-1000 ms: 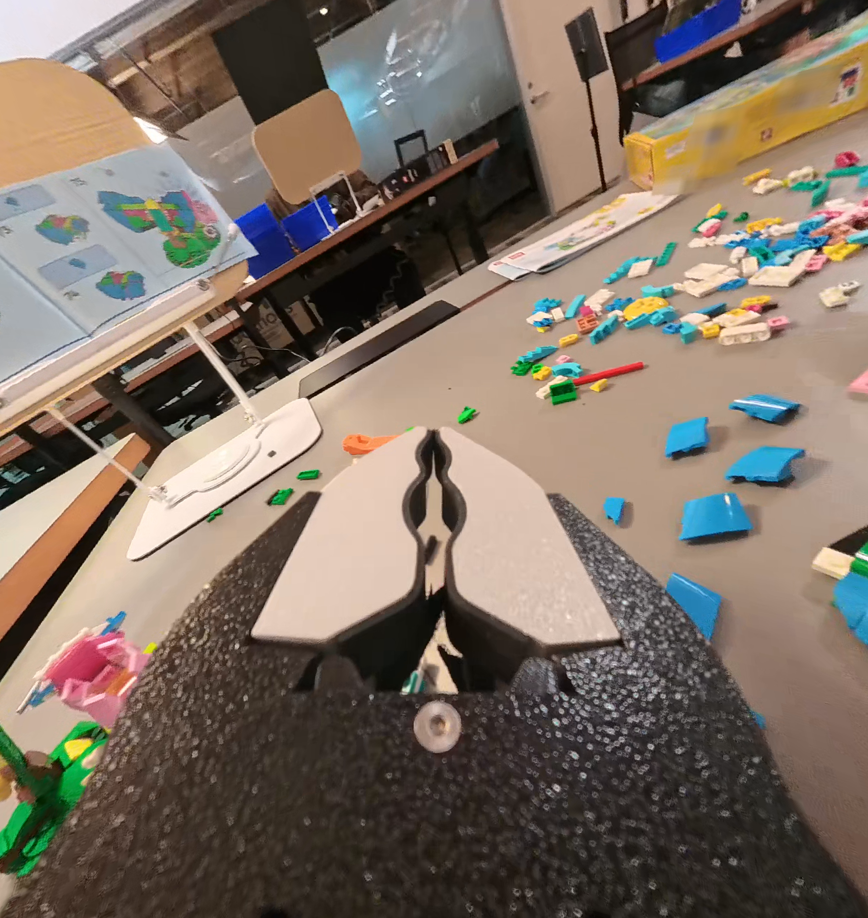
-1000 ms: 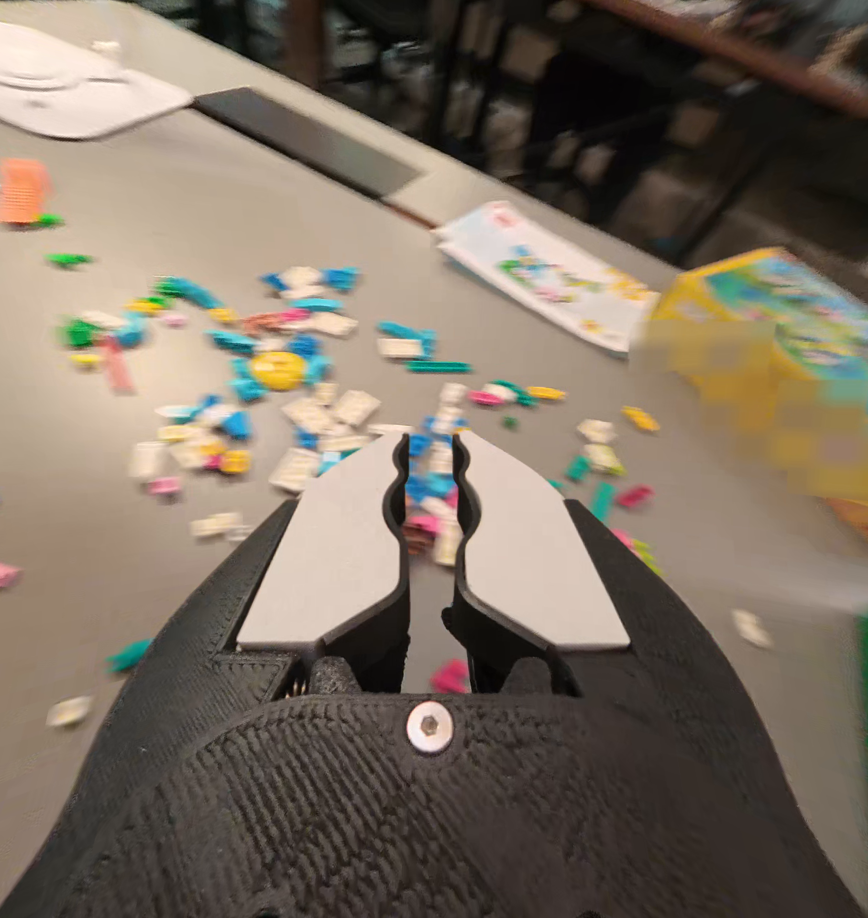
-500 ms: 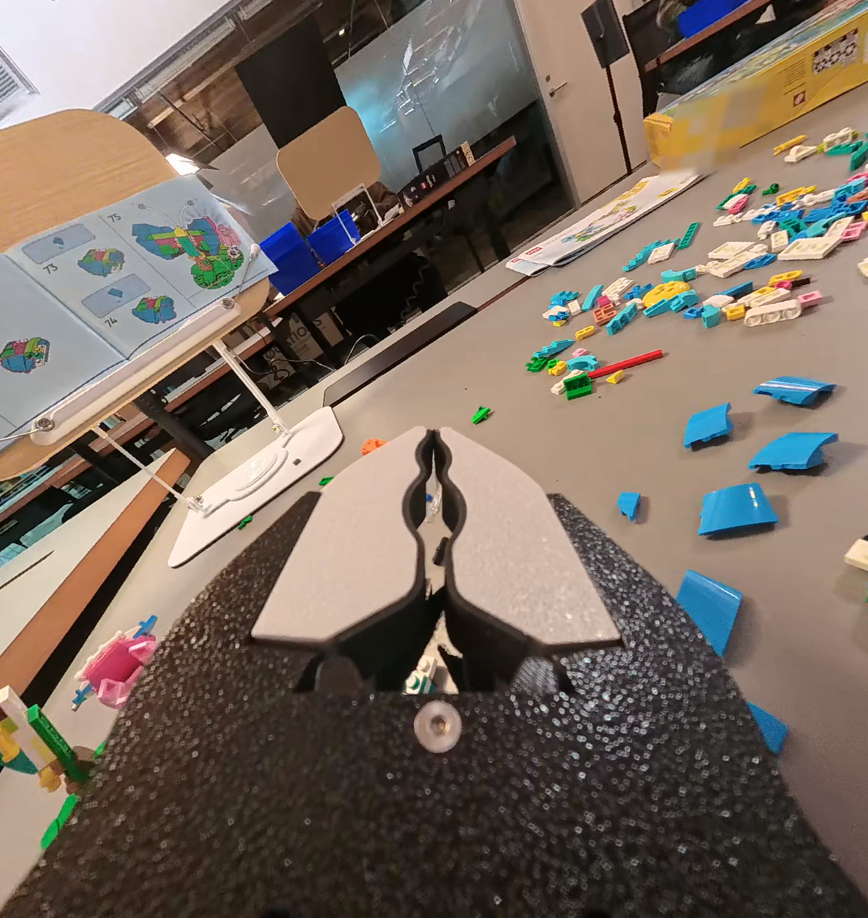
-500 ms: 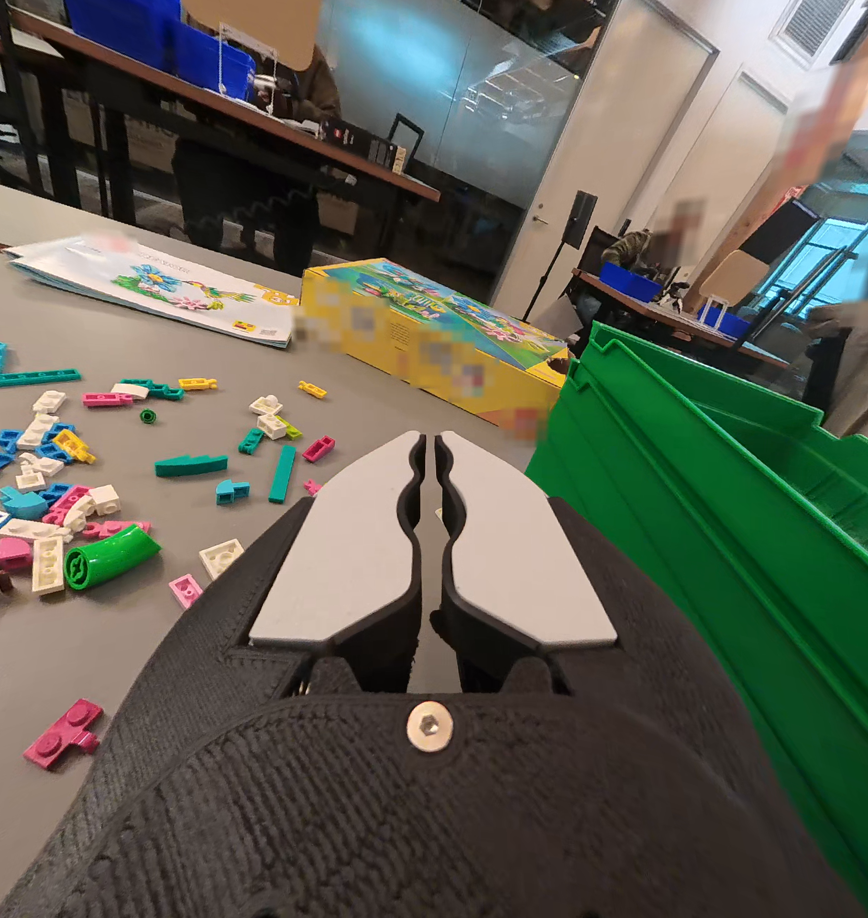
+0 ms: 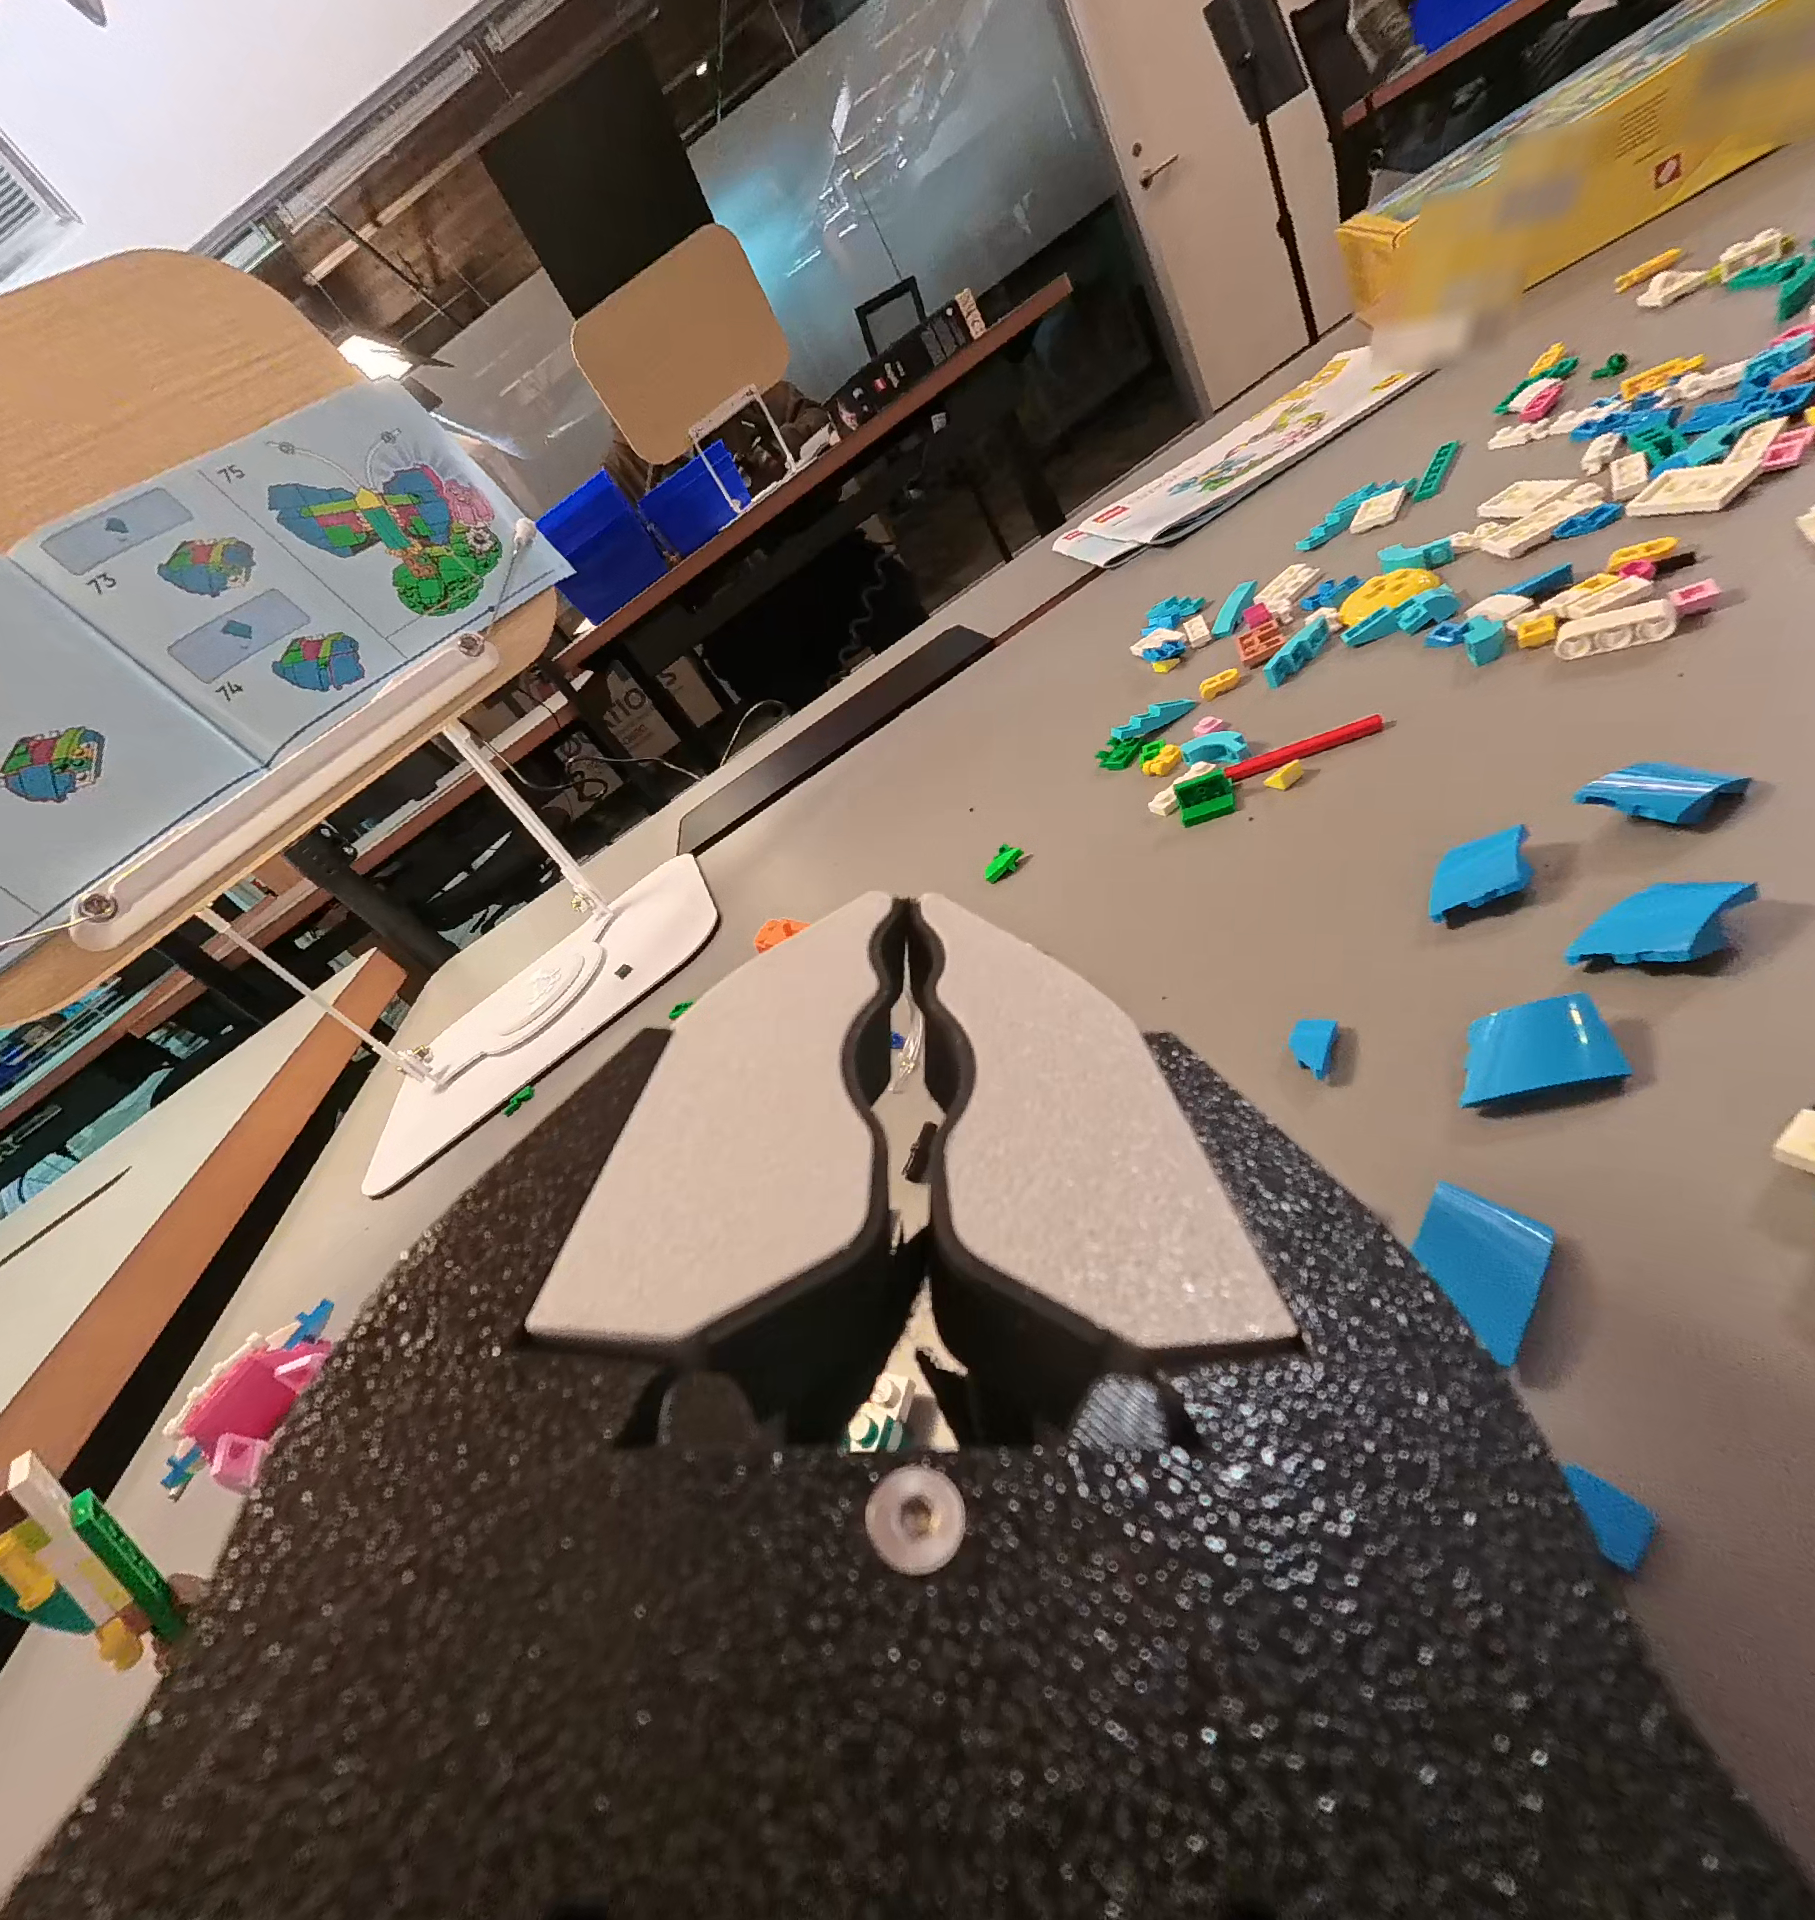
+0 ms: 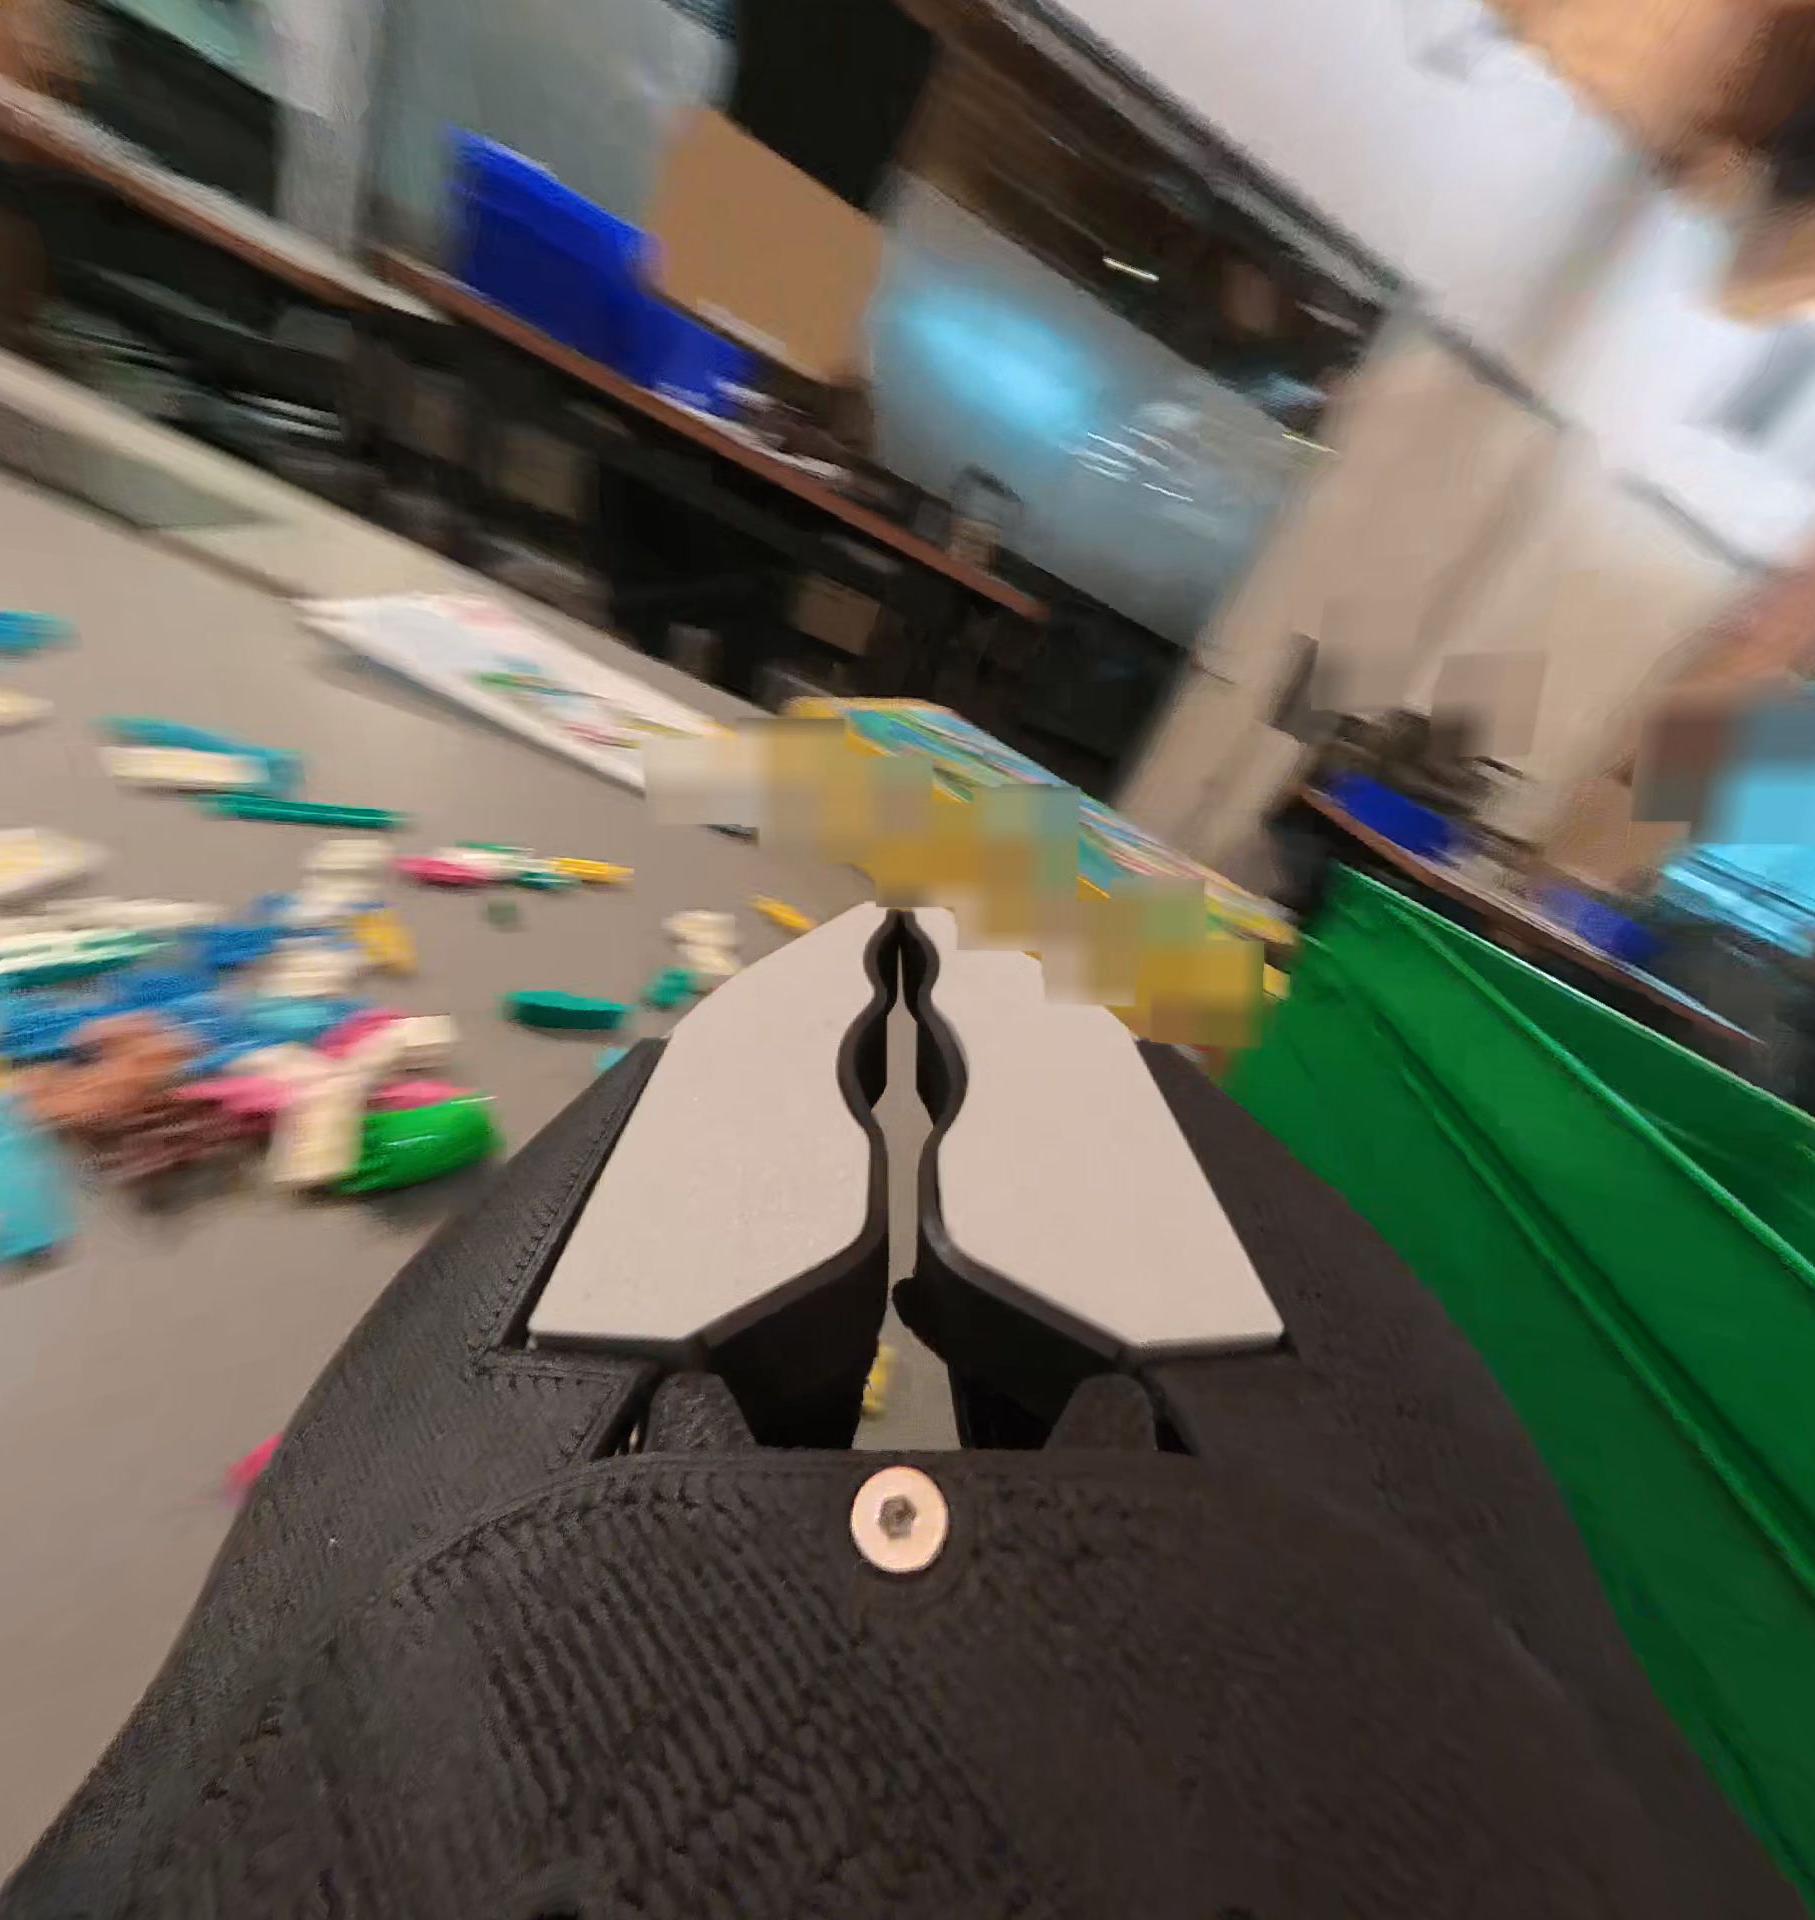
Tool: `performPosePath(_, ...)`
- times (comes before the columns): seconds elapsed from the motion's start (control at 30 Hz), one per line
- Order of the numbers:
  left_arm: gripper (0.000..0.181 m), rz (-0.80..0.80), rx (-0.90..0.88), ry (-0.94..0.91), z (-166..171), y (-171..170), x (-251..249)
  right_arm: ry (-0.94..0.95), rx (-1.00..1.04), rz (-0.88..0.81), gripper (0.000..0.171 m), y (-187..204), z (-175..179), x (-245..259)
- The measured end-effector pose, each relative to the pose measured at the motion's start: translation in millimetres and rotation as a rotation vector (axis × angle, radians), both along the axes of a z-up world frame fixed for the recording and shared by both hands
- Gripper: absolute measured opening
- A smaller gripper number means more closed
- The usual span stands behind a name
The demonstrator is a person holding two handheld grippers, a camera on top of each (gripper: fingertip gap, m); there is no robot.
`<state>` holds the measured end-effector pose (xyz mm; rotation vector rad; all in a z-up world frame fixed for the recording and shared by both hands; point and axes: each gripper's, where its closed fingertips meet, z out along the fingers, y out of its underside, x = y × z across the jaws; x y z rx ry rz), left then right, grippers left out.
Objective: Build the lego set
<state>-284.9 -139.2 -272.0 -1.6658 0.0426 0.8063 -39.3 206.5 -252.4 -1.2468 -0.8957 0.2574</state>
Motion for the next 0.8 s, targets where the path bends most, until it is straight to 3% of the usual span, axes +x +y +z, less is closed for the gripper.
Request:
performPosePath(0.1,0.000,0.000,-0.001,0.002,-0.1,0.2,0.0,-0.161,-0.187,0.434,0.000,-54.8,-19.6,-46.1)
performPosePath(0.2,0.000,-0.005,-0.003,0.003,-0.4,0.5,0.5,-0.376,-0.382,0.687,0.006,-92.7,-42.4,-71.8)
performPosePath(0.5,0.000,-0.012,-0.009,0.008,-1.1,1.5,1.4,-0.932,-0.448,0.735,0.012,-87.7,-90.3,-96.9)
performPosePath(0.8,0.000,-0.019,-0.016,0.015,-2.0,2.2,2.6,-1.129,-0.520,0.711,0.010,-82.0,-100.0,-98.7)
